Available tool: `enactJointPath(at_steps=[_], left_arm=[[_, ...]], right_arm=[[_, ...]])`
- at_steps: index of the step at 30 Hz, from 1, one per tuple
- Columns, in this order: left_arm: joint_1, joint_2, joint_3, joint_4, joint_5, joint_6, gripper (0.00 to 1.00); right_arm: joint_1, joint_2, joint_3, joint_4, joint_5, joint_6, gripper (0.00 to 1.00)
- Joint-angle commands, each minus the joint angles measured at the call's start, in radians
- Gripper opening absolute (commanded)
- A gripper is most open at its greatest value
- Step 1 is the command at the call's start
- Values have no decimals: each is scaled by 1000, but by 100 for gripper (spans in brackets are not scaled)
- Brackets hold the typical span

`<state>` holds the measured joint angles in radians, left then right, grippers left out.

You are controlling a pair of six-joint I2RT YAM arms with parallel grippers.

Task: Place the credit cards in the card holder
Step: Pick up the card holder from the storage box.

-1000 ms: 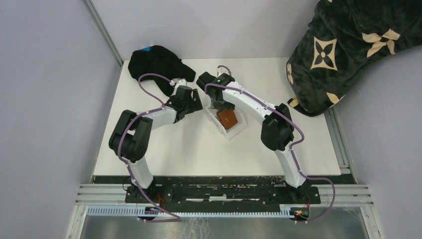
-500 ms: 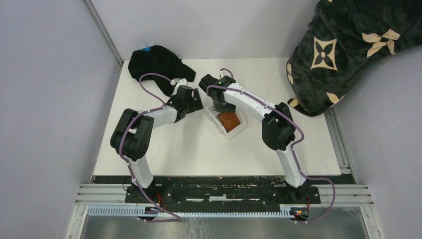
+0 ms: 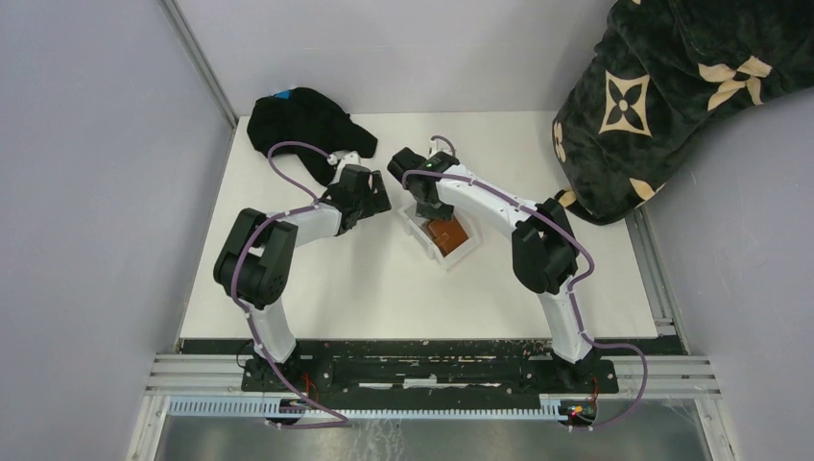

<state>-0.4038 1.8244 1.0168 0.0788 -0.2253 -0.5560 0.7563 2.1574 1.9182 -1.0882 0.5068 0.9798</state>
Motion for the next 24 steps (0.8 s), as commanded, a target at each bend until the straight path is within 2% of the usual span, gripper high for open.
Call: enactJointPath(at_steps=[1,8,22,24], left_arm=[[6,11,45,37,10,45,96],[7,19,58,35,13,45,96],[7,32,86,26,16,36,95],[6,32,90,26,18,32,95]], right_arm=[[-6,-45,-46,-20,16,16,45],[-7,-69,-69,-14,23,18,43],[-12,-111,-117,-34,49,5,2],[-11,-123,-121,-33,52,-6,1]])
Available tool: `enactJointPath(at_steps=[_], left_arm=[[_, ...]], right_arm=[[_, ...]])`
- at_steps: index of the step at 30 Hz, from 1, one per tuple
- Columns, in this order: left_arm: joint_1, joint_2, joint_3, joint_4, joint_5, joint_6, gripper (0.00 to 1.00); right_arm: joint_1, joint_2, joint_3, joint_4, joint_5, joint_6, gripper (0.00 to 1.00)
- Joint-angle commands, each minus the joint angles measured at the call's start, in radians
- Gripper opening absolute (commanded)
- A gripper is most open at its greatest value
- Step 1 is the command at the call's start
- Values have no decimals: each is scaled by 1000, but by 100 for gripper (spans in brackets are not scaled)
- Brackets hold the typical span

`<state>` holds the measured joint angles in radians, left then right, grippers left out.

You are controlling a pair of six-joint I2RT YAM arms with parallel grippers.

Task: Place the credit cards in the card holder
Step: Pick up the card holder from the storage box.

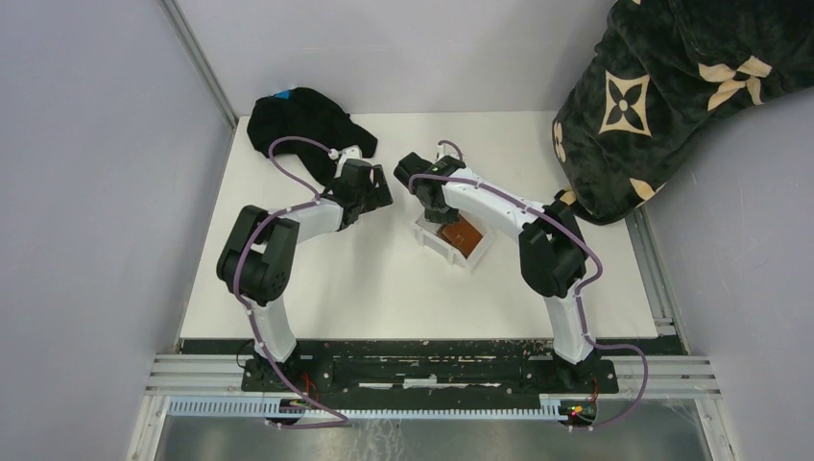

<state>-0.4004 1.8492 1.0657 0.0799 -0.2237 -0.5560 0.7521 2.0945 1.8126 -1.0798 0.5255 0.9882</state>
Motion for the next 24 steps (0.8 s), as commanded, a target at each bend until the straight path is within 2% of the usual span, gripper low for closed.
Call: enactJointPath(at_steps=[1,12,17,24], left_arm=[[3,7,43,24,17,30,95],[3,0,59,29,25,12,95],[3,-7,61,31,42,10,95],[4,-30,39,36,59,10,93]], right_arm=[[-7,-66,-18,-44,37,-20,1],[-7,-212,-61,12,58,-168,1],[-8,-313,-125,108,3,-245,0],[-8,-431,-170,164,-99,-270,1]])
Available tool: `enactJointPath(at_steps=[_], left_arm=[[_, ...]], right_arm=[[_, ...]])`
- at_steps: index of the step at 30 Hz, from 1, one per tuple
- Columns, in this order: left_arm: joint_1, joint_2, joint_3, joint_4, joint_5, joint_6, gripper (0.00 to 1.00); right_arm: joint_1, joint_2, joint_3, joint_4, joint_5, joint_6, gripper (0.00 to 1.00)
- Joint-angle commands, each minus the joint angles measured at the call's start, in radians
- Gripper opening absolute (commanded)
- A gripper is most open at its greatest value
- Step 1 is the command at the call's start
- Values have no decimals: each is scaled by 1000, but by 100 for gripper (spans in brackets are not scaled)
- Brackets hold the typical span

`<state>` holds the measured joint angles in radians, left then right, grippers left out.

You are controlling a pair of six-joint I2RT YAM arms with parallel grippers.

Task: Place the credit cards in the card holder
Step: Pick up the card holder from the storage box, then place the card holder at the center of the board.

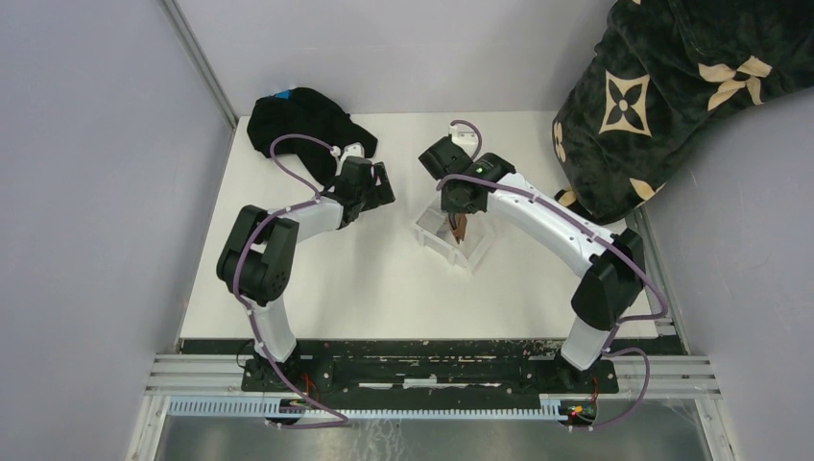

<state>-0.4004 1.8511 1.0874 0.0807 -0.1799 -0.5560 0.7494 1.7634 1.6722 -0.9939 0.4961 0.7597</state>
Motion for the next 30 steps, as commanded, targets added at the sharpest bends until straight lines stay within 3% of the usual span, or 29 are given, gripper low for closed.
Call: enactJointPath(at_steps=[1,17,24,30], left_arm=[[4,-38,12,36,16,10,93],[4,-197,-122,38,-26,9,93],[4,-288,-198,29,-32,-23,92],[1,-375,-269,17,-25,-37,89]], right_arm=[[-5,-118,-45,96,-104,-46,1],[-5,-310,-318,364,-681,70,0],[-5,-247,-452,531,-860,143,1],[-3,-143,-481,576,-968,141,1]])
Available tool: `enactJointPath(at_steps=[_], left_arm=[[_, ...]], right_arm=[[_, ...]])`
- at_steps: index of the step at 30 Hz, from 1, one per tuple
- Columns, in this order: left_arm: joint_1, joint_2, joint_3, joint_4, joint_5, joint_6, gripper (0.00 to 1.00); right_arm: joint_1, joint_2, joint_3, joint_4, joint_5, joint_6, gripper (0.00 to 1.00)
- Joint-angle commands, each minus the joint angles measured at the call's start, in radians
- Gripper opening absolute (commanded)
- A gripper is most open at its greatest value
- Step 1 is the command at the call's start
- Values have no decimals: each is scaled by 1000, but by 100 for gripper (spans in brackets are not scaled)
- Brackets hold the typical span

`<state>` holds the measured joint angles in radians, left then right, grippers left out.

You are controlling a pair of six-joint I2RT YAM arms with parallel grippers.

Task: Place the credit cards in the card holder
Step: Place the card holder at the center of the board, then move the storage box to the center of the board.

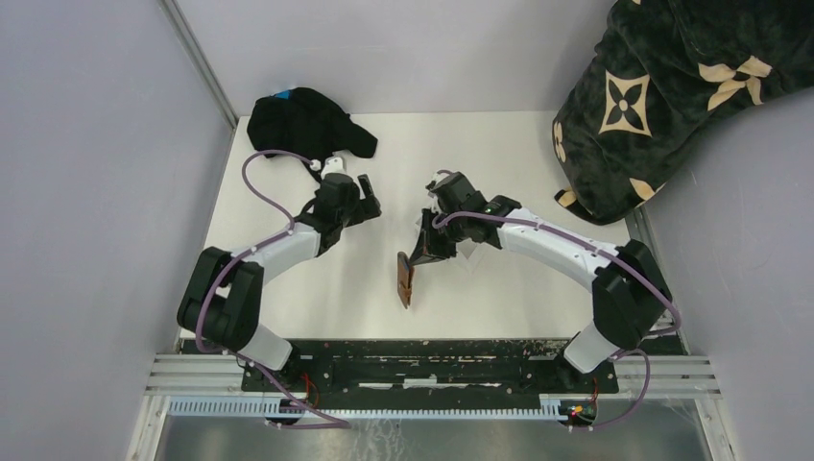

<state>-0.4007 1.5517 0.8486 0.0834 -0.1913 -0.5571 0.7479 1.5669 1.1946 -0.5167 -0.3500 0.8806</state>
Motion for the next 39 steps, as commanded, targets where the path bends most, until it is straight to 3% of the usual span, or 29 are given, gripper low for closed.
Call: enactJointPath(at_steps=[1,8,13,16,21,24,30,39], left_arm=[[1,-85,-39,12,-13,-36,89],[0,-114,-87,19,-14,-42,89],[0,-129,-104,30,-17,-45,89],[-2,-135,-113,34,-15,-46,89],[-8,-134,-129,41,-9,-56,88],[-9,-128,-132,47,-8,-59,88],[-15,-149,-146,40,1,-54,88],[-46,-221,-218,-10,10,-59,83]], right_arm=[[-2,75,1,101,-143,18,1],[-5,222,87,12,-191,-56,1],[-23,283,156,-106,-110,-161,1],[-31,315,213,-169,-61,-229,13],[-37,374,328,-252,27,-337,43],[-44,392,385,-273,65,-367,50],[-35,317,409,-345,172,-409,50],[13,122,249,-353,397,-432,41]])
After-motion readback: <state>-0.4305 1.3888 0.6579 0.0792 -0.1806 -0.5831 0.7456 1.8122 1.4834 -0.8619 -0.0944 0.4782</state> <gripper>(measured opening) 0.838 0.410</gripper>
